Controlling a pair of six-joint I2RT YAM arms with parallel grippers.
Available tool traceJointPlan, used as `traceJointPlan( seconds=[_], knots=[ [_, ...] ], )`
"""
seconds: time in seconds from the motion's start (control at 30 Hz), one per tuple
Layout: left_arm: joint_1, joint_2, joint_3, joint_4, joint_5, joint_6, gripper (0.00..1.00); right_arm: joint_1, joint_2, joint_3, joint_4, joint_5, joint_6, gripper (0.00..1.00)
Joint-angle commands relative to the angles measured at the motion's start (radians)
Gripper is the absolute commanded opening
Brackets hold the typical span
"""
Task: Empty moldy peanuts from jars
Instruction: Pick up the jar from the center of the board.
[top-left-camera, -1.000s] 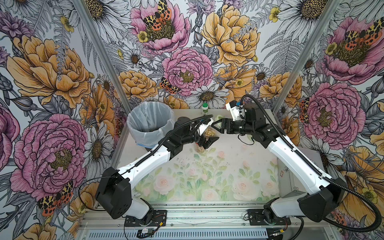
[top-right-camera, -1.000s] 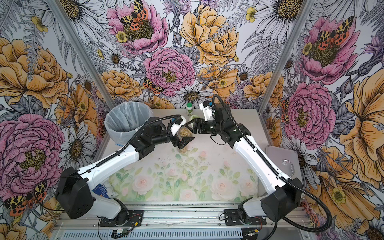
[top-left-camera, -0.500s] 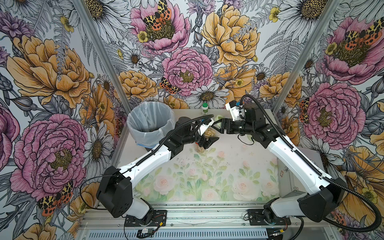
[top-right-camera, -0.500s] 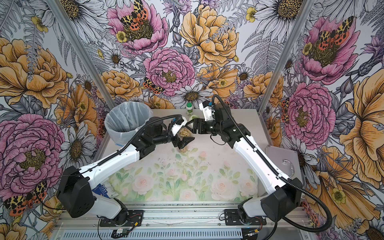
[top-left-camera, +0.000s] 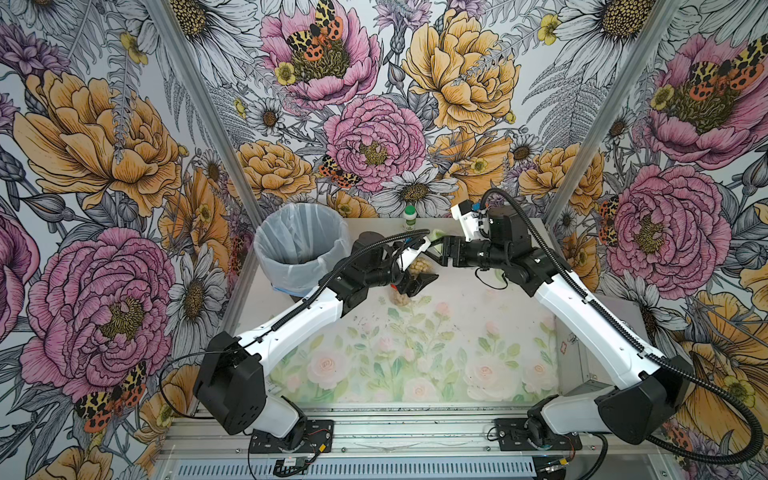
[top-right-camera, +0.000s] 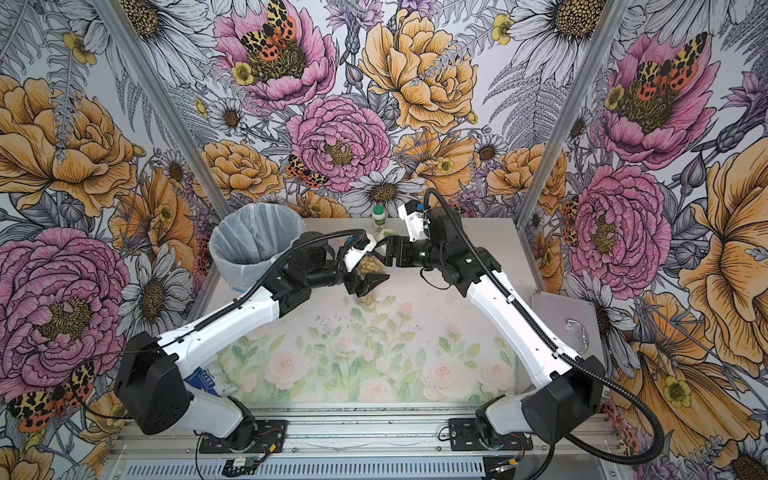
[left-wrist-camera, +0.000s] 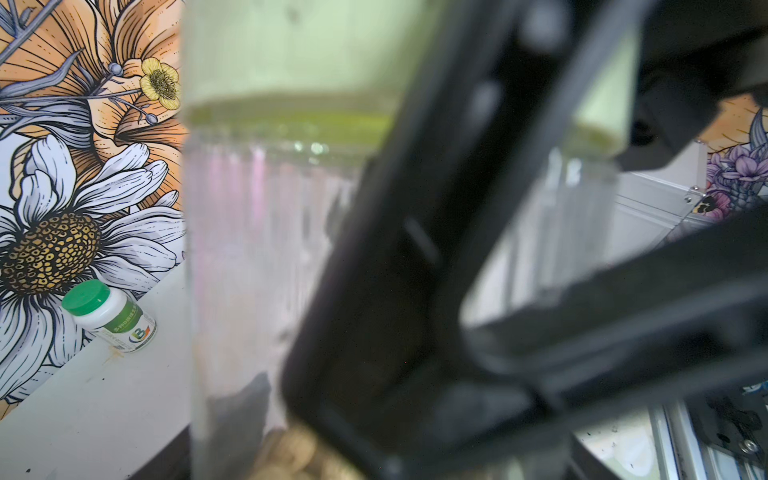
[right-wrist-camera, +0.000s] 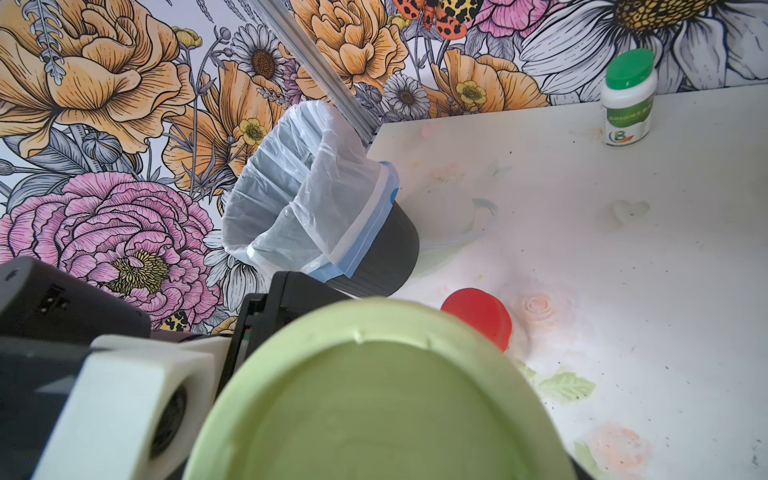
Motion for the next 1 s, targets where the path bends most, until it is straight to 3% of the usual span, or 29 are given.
traceJointPlan(
  seconds=[0.0, 0.1, 0.77, 0.97],
  knots=[
    [0.008, -0.044, -0.016, 0.081, -0.035, -0.010, 0.35, 0.006, -0.030, 0.019, 0.061, -0.029, 0.015, 0.69],
    [0.016, -0.071, -0.067, 0.153, -0.056, -0.024, 0.30, 0.004, -0.037, 0.009, 0.062, -0.039, 0.017, 0.74],
    [-0.002, -0.043, -0.070, 0.195, -0.034, -0.023, 0.25, 0.018, -0.065, -0.005, 0.061, -0.113, -0.032, 0.88],
    [0.003, -0.064, -0.095, 0.223, -0.081, -0.018, 0.25, 0.018, -0.110, -0.018, 0.048, -0.081, -0.048, 0.95]
  ],
)
